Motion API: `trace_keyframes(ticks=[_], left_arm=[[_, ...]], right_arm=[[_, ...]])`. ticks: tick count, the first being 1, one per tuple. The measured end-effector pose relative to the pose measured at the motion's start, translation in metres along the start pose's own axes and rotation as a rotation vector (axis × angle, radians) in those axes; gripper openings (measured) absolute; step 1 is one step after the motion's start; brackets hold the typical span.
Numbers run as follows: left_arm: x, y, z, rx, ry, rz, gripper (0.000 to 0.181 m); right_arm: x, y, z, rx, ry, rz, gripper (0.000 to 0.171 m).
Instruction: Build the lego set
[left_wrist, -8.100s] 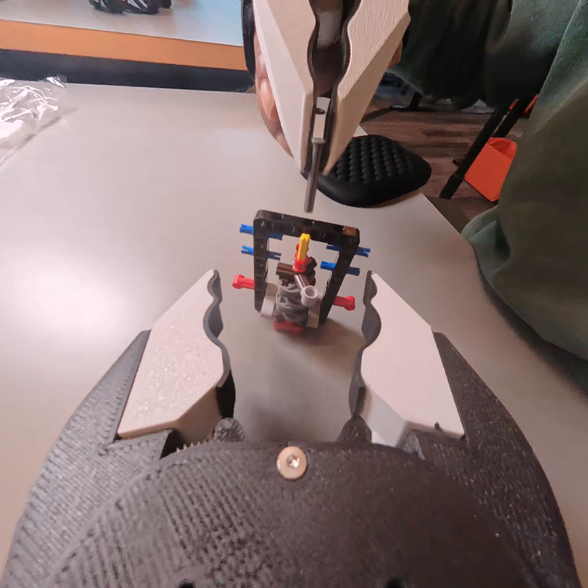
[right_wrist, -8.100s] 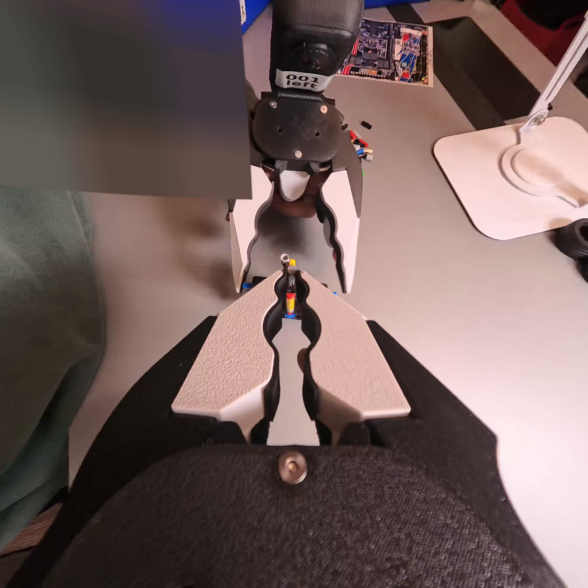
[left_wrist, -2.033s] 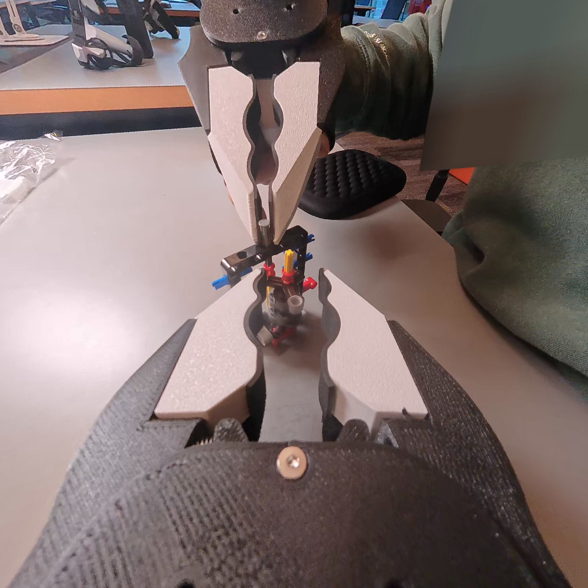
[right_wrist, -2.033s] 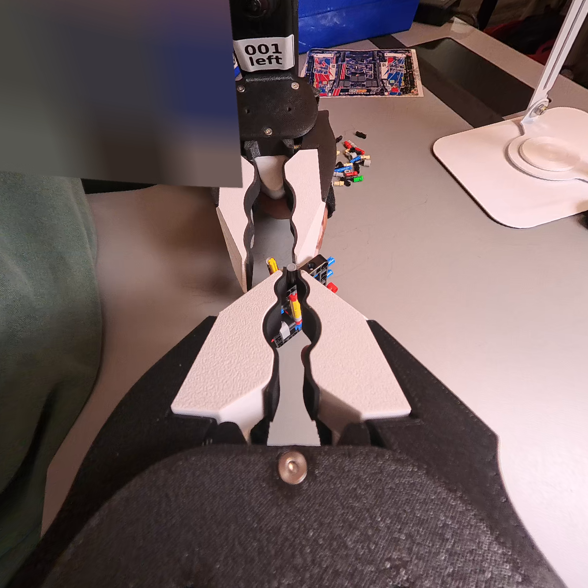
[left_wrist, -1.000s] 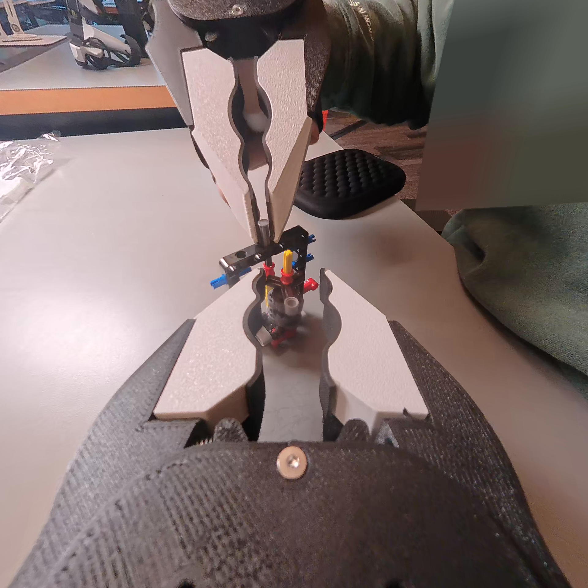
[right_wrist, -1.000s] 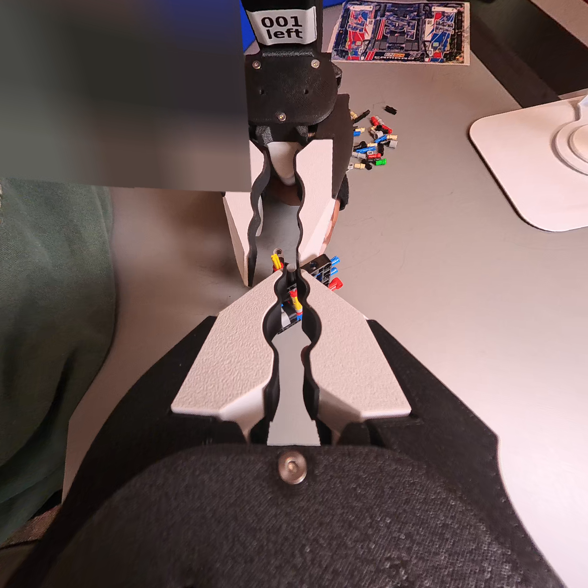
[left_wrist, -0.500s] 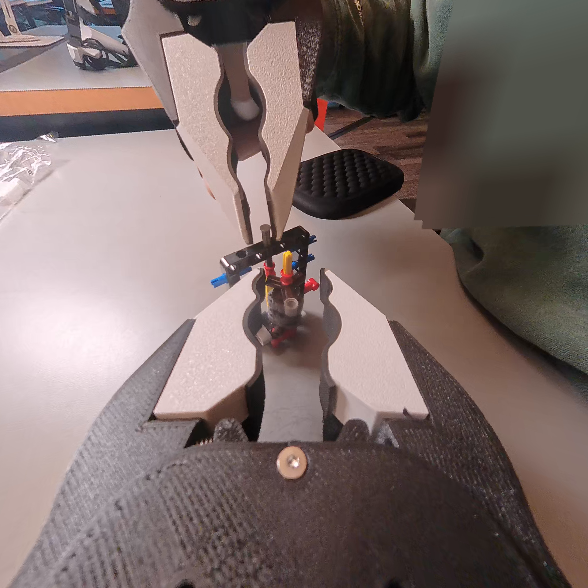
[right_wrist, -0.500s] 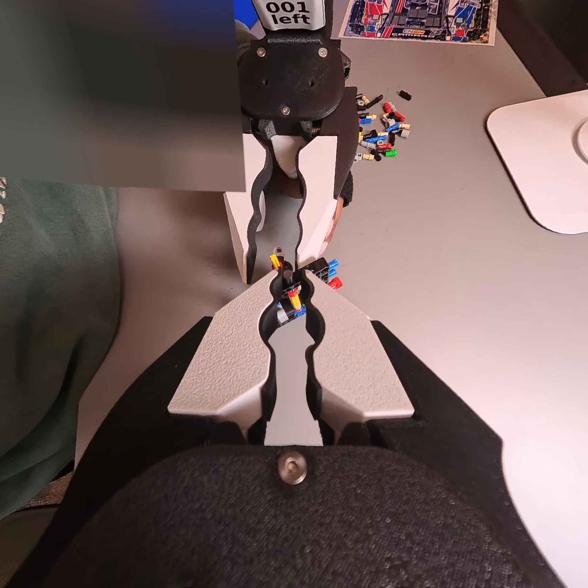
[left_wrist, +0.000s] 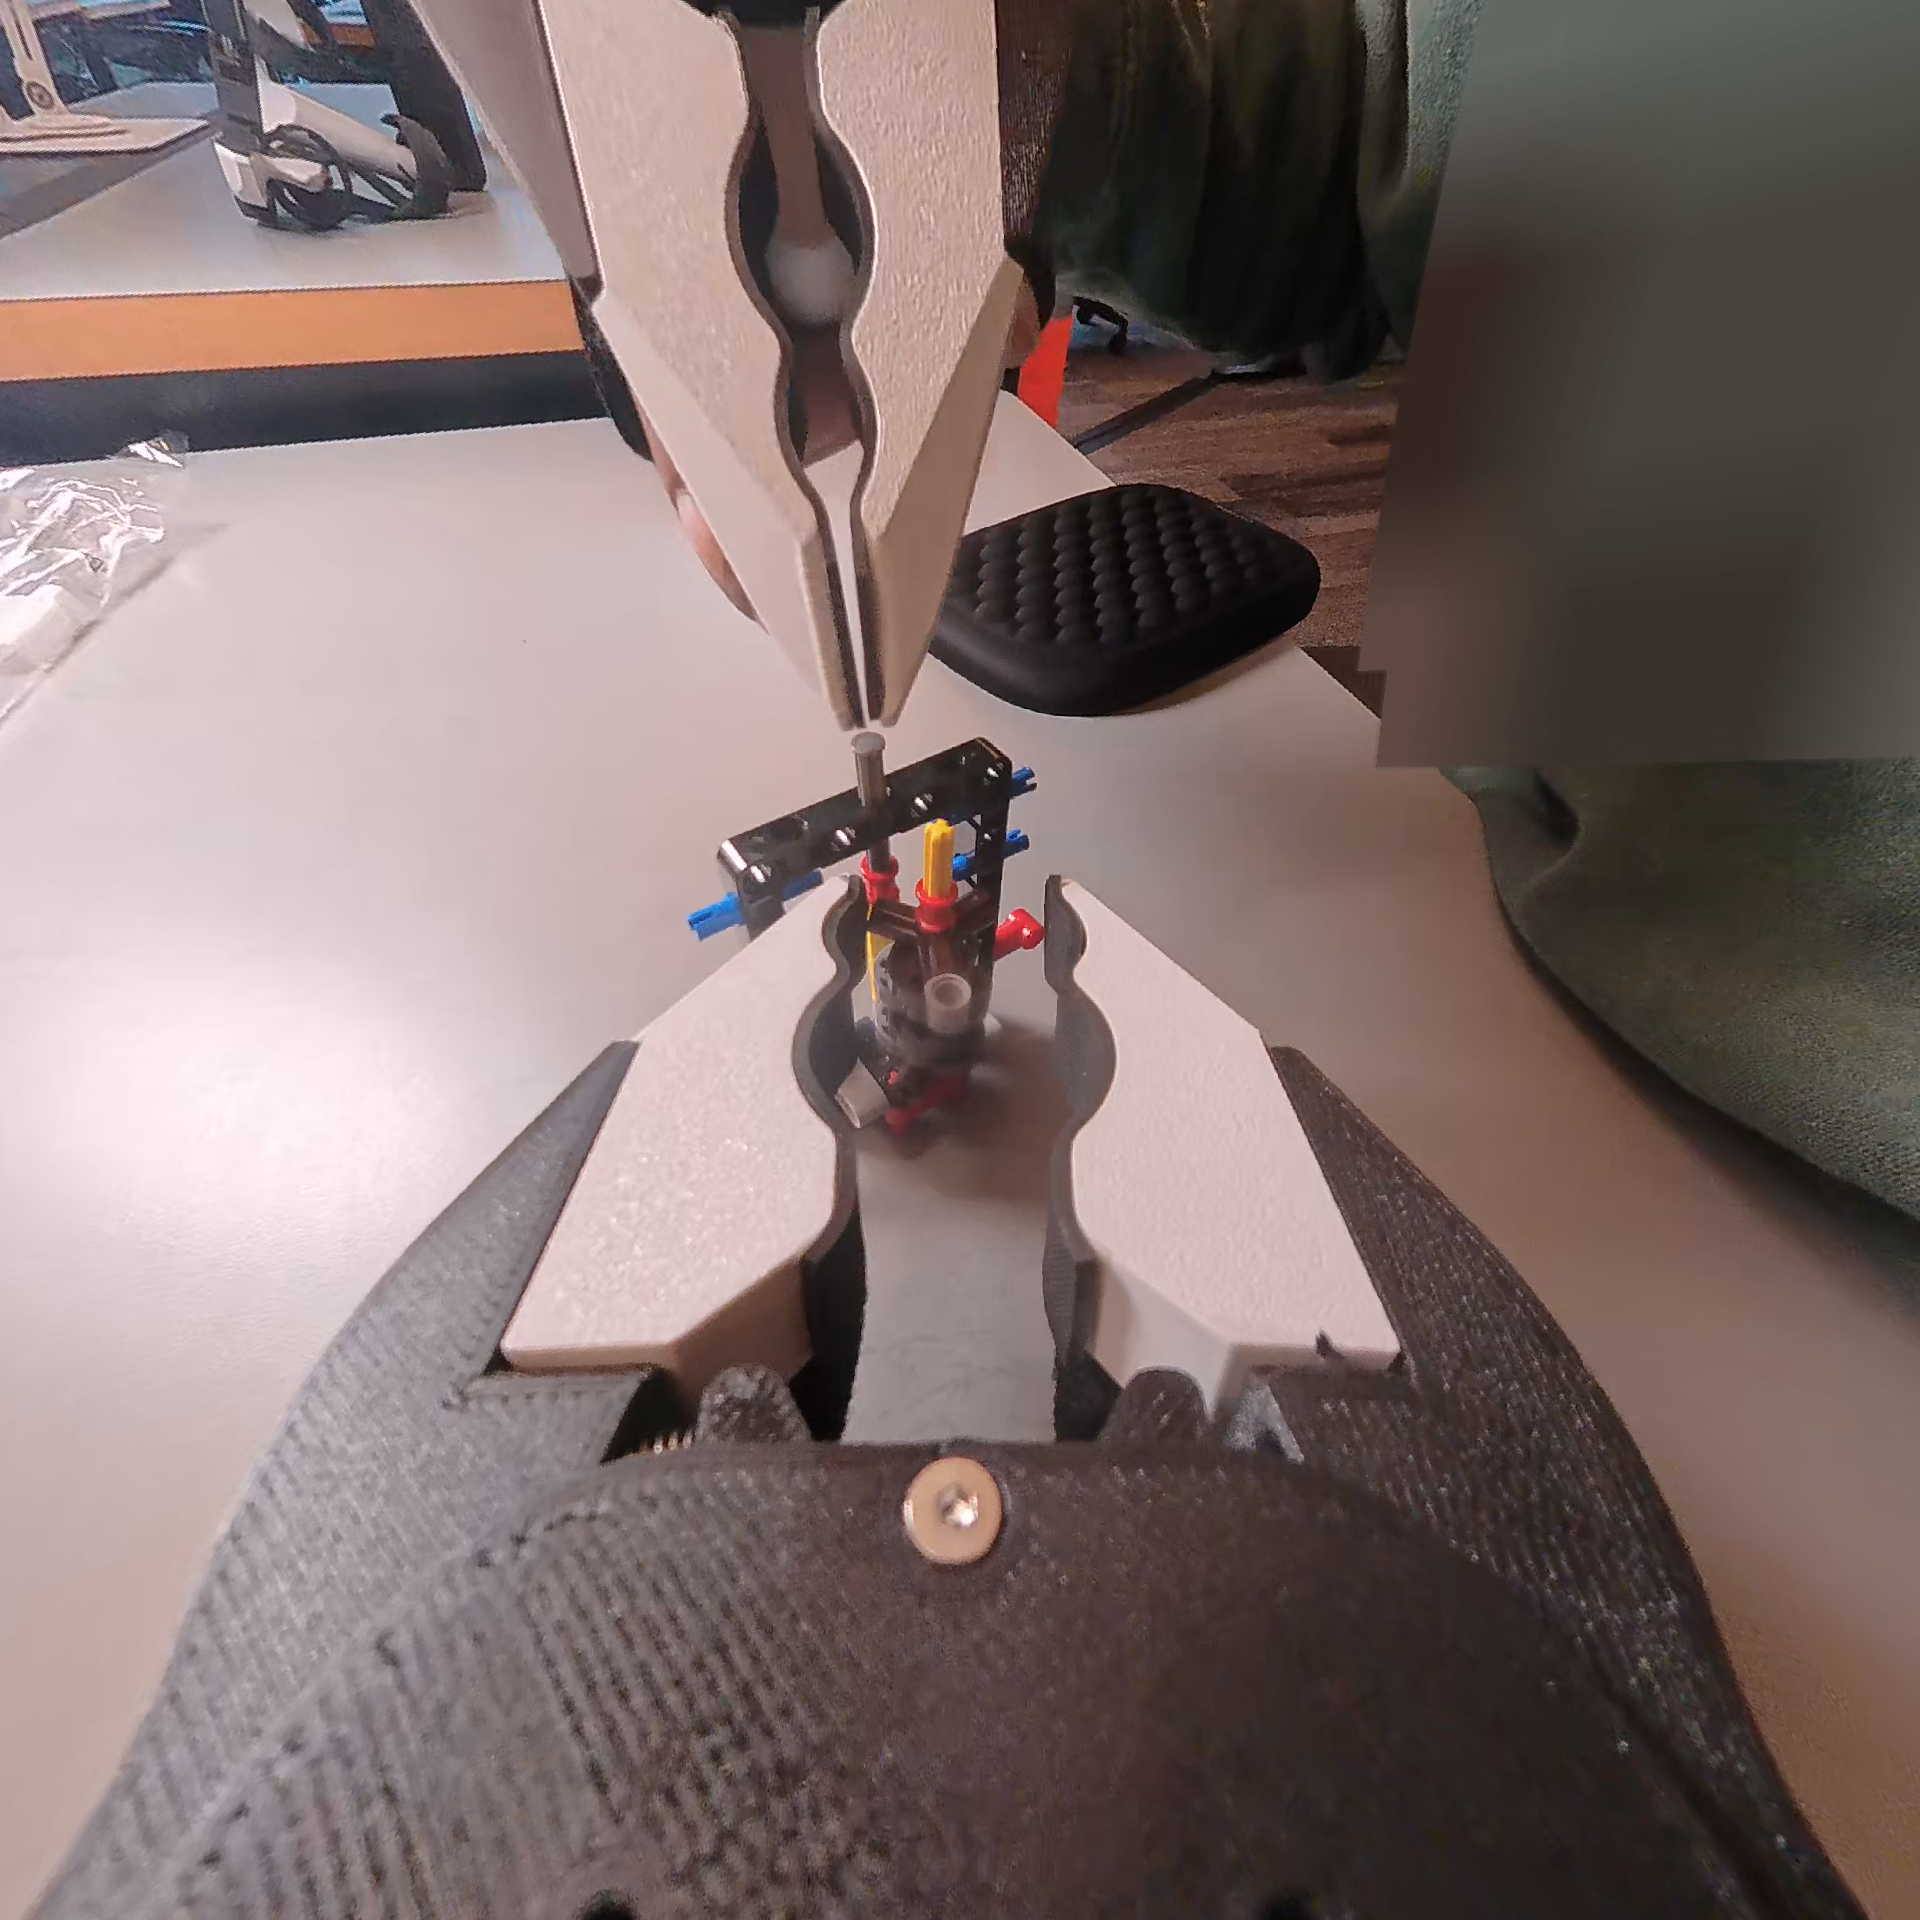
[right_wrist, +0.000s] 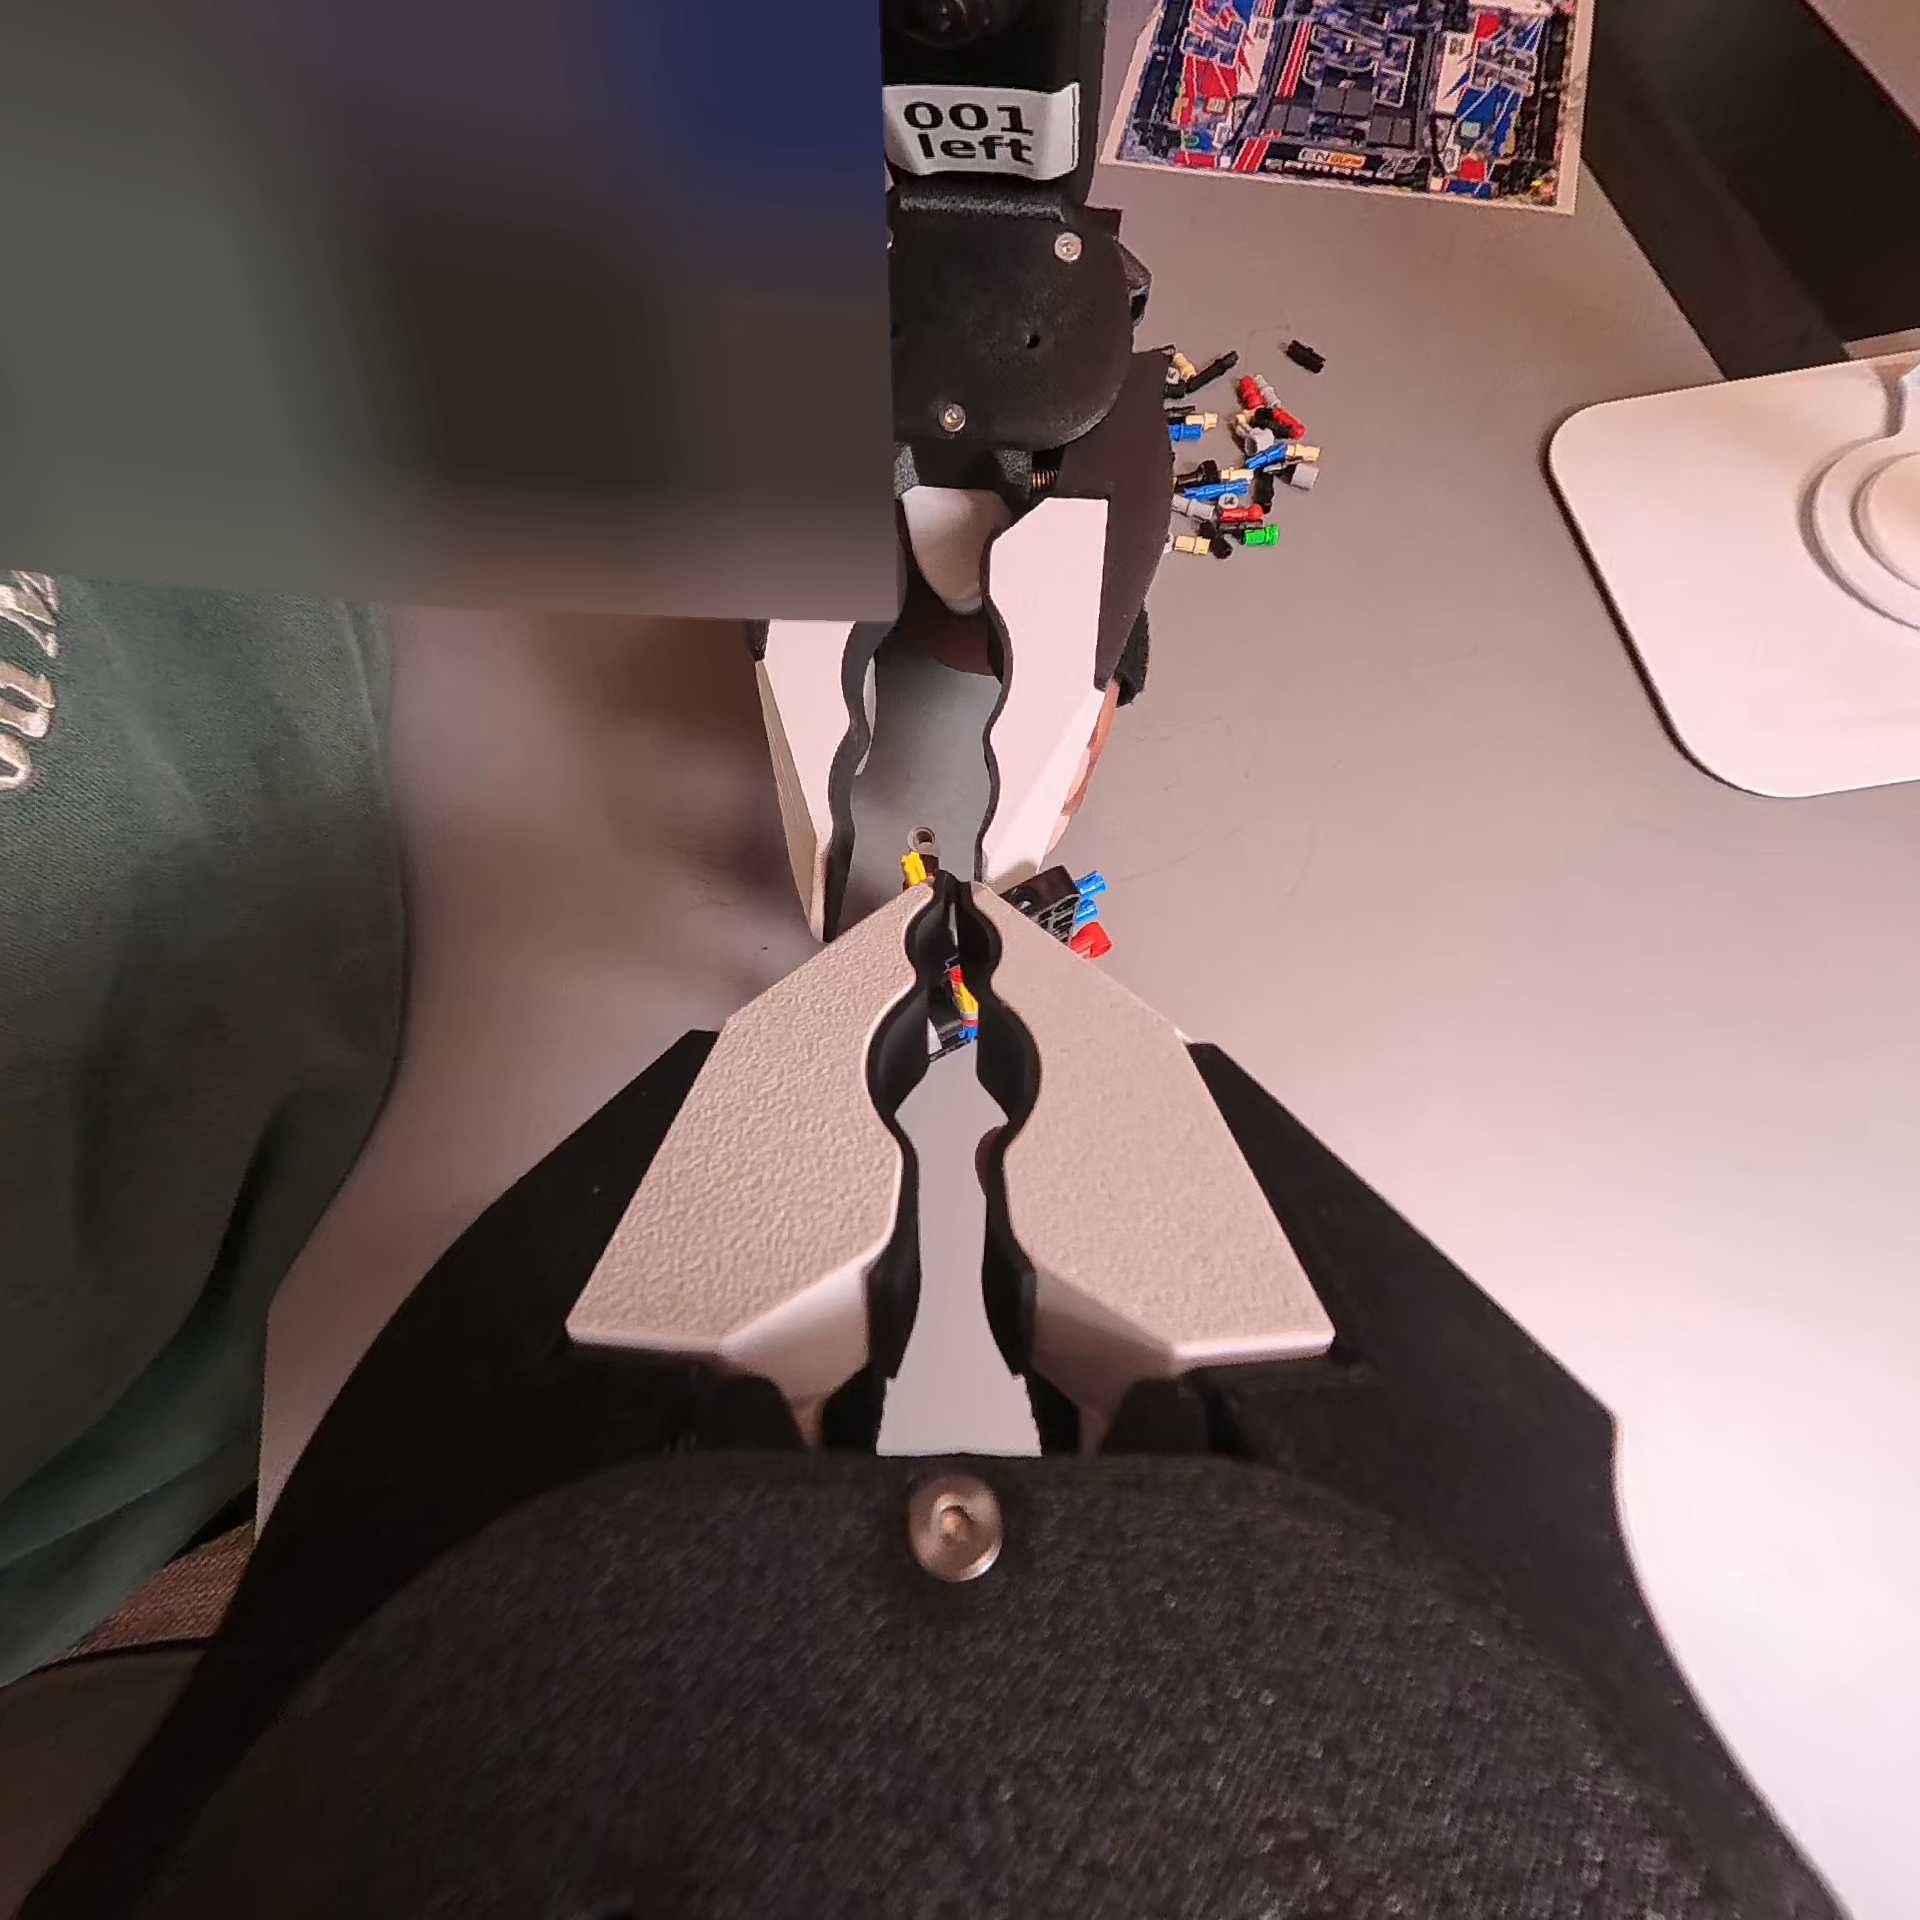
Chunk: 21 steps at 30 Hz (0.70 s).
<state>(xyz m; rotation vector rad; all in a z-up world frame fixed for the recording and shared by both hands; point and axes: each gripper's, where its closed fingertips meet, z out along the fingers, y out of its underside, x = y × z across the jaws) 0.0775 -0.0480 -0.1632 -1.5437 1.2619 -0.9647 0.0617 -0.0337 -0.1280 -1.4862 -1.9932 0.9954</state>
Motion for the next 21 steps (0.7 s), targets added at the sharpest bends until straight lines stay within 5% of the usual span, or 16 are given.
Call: trace_keyframes(ticks=[21], left_arm=[[0.0008, 0.0, 0.0007, -0.002, 0.001, 0.004, 0.032]], right_arm=[[0.0004, 0.0044, 0.0033, -0.047, 0.0, 0.003, 0.0]])
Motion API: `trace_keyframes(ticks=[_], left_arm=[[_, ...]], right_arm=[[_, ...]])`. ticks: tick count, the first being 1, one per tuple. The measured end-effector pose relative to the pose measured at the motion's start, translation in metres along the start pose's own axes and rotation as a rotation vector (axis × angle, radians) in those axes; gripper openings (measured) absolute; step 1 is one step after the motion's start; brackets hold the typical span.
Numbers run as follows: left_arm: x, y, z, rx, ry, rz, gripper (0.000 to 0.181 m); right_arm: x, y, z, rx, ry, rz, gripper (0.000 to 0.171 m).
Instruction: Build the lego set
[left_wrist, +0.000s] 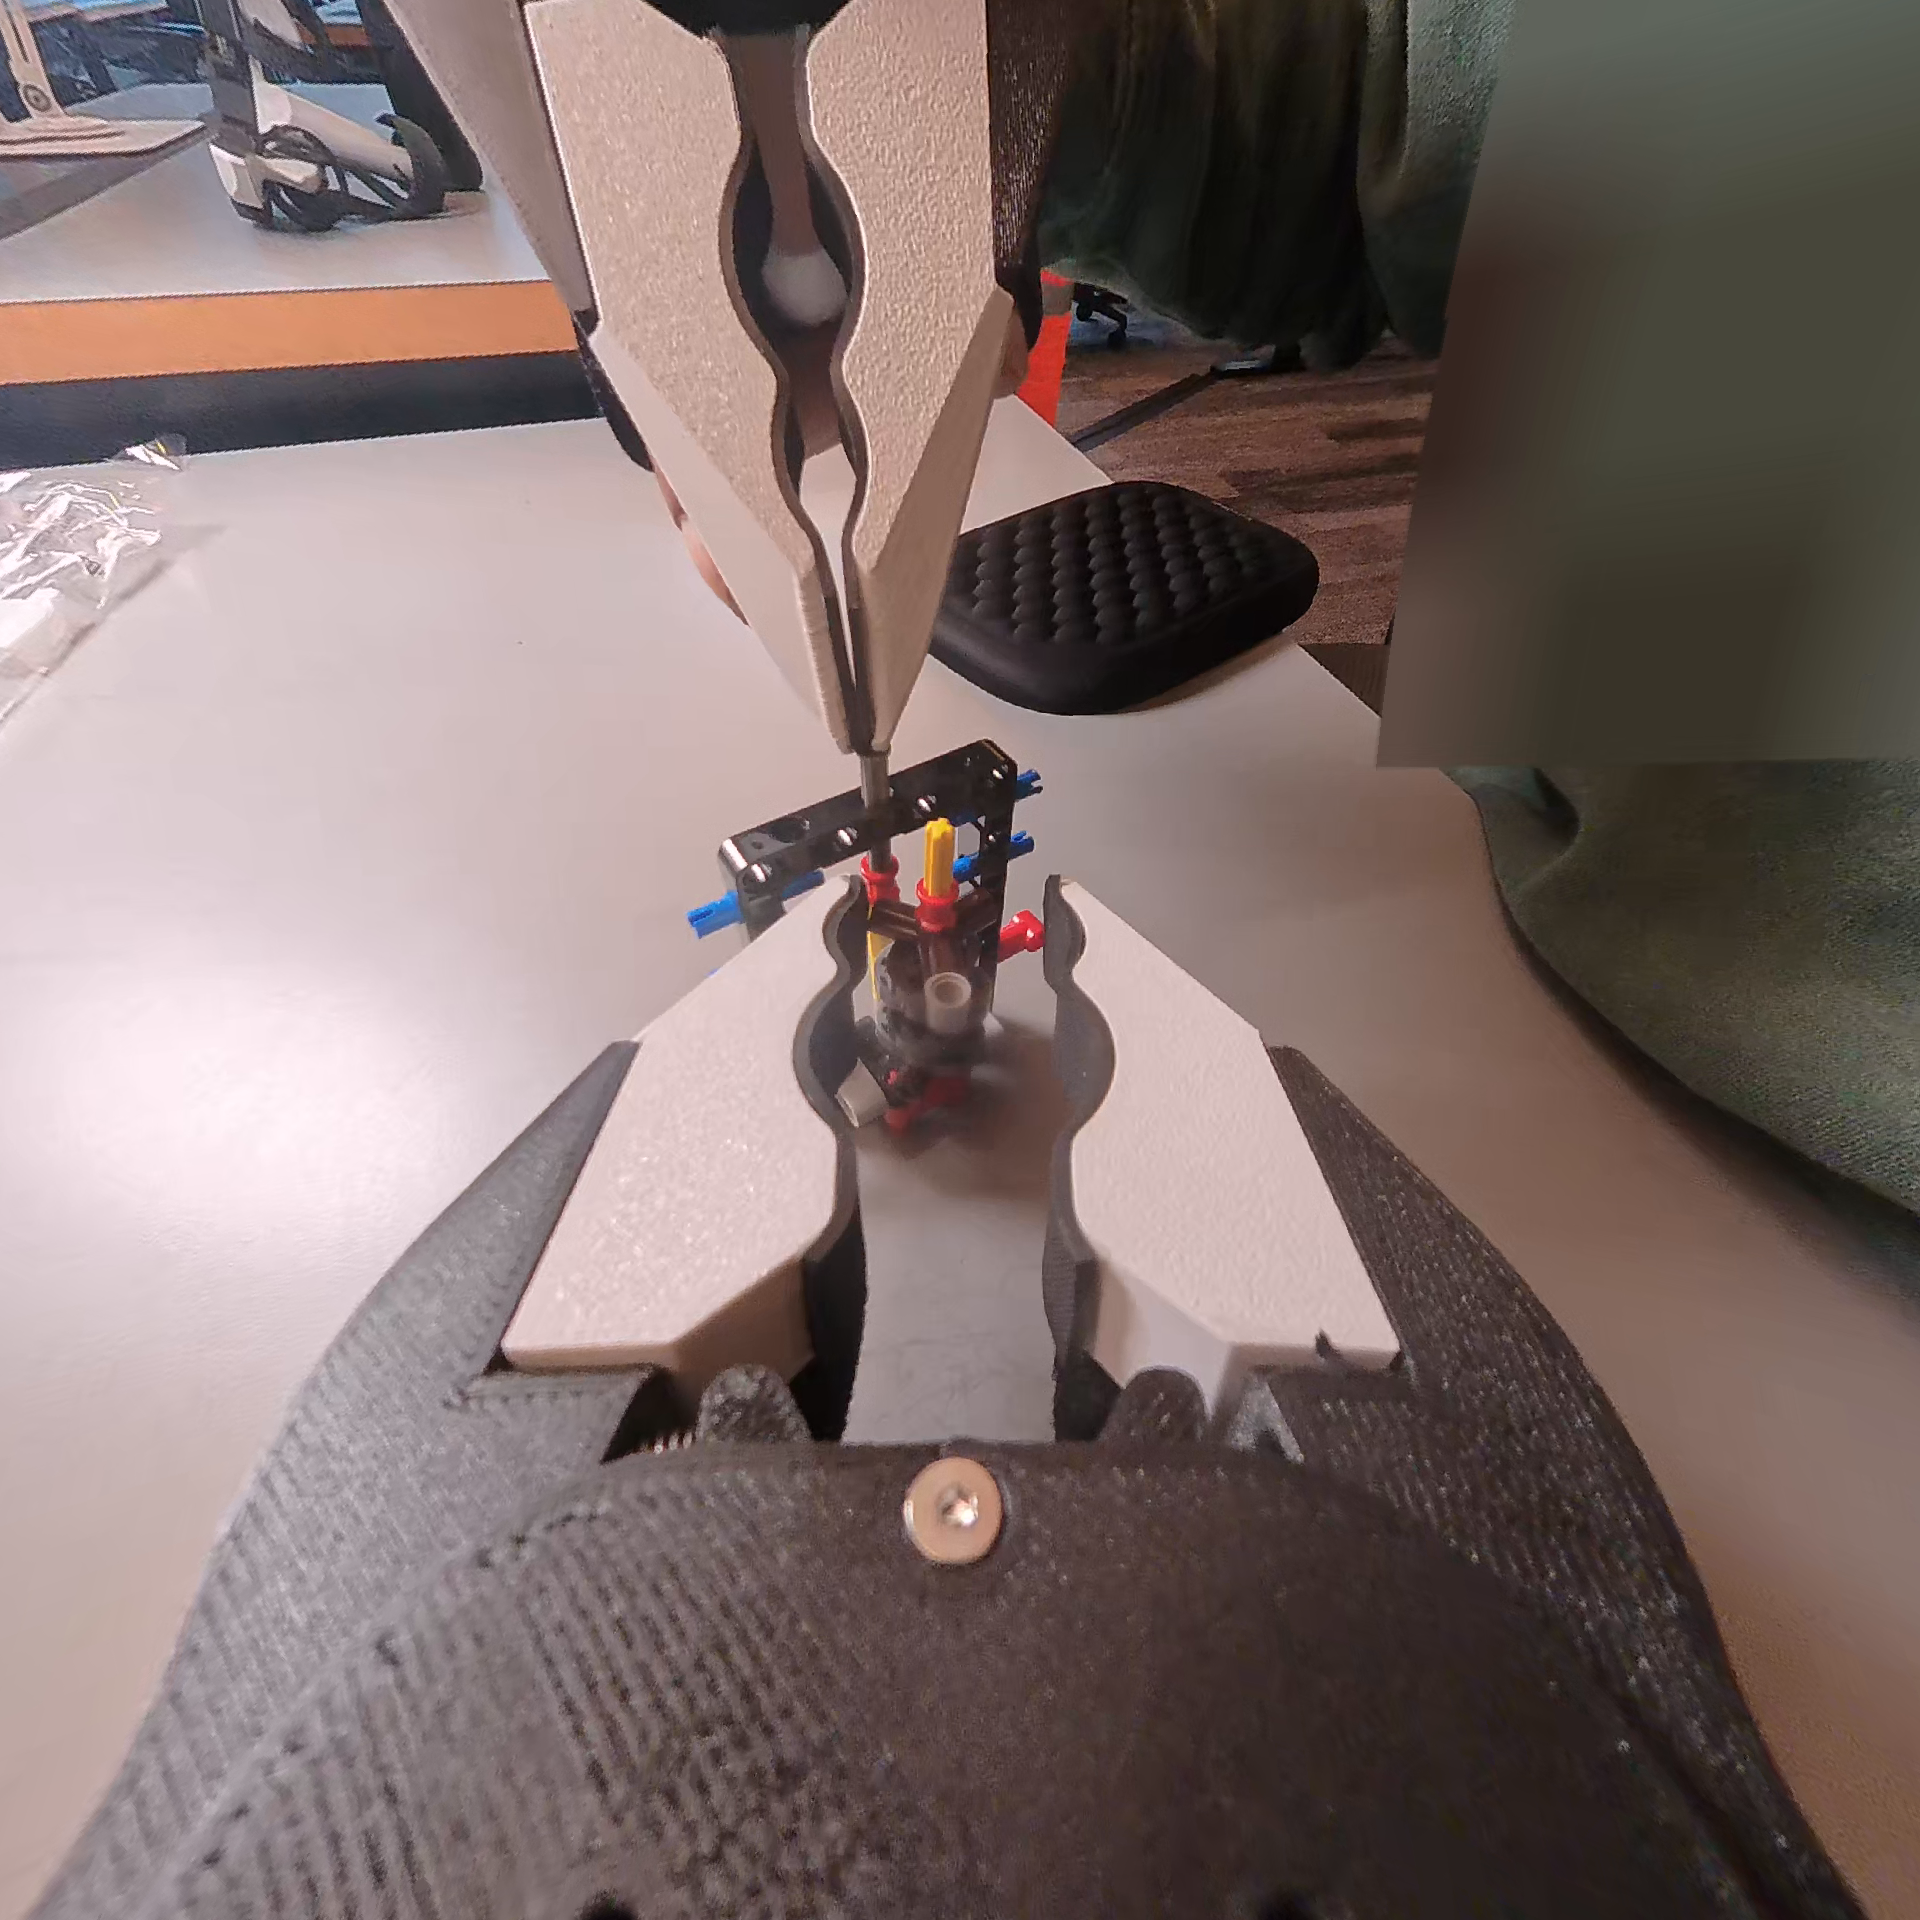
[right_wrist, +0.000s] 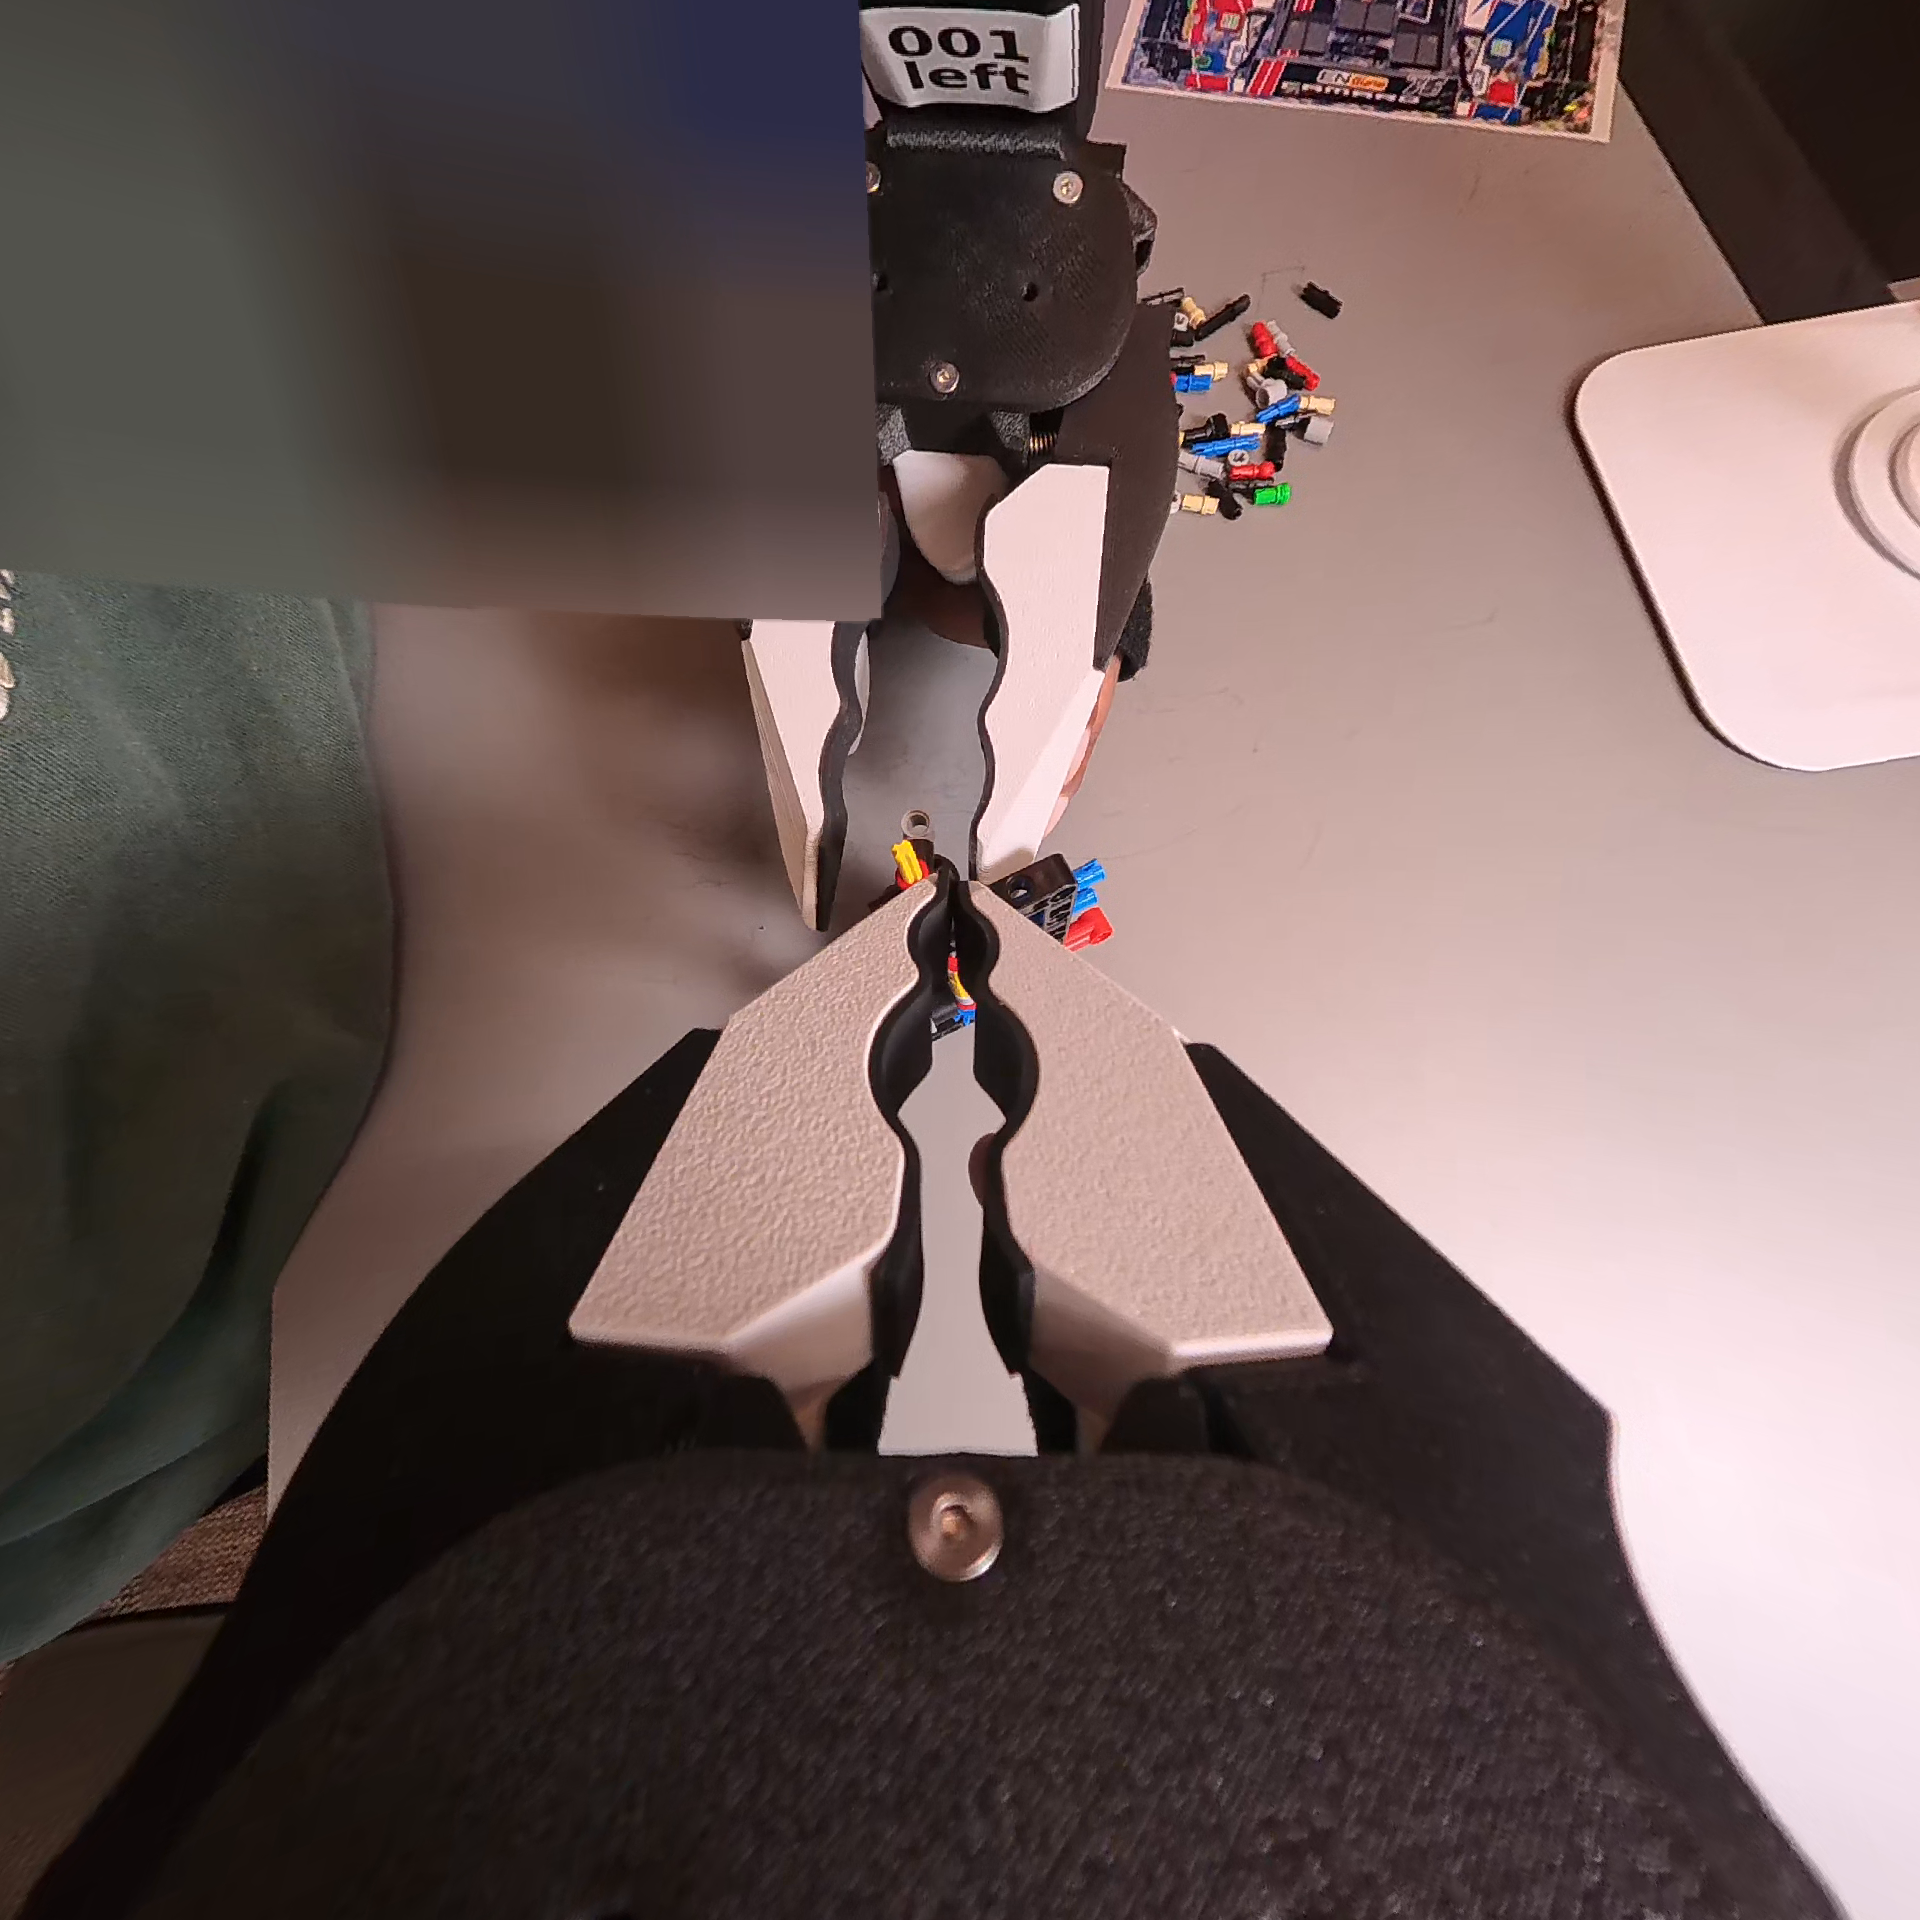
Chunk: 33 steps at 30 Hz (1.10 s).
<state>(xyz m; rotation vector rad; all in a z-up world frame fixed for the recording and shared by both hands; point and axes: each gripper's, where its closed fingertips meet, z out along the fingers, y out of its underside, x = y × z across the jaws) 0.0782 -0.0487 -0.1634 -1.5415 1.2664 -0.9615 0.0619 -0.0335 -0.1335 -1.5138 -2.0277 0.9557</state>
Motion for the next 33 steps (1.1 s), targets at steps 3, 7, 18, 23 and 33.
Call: trace_keyframes(ticks=[3, 7, 18, 23, 33], left_arm=[[0.0, 0.0, 0.0, 0.0, -0.001, 0.0, 0.032], [0.0, 0.0, 0.0, -0.001, -0.002, 0.0, 0.032], [0.0, 0.0, 0.0, -0.003, -0.005, 0.003, 0.031], [0.001, 0.0, 0.0, 0.0, 0.001, 0.001, 0.032], [0.001, -0.003, -0.003, 0.011, -0.002, 0.005, 0.035]], right_arm=[[0.0, 0.0, 0.0, -0.009, 0.0, -0.003, 0.0], [0.0, 0.0, 0.0, -0.013, -0.003, 0.01, 0.0], [0.0, 0.005, 0.003, -0.036, -0.015, 0.037, 0.0], [-0.001, 0.0, 0.002, 0.016, -0.027, 0.055, 0.0], [0.001, 0.006, -0.004, 0.046, 0.019, 0.041, 0.015]])
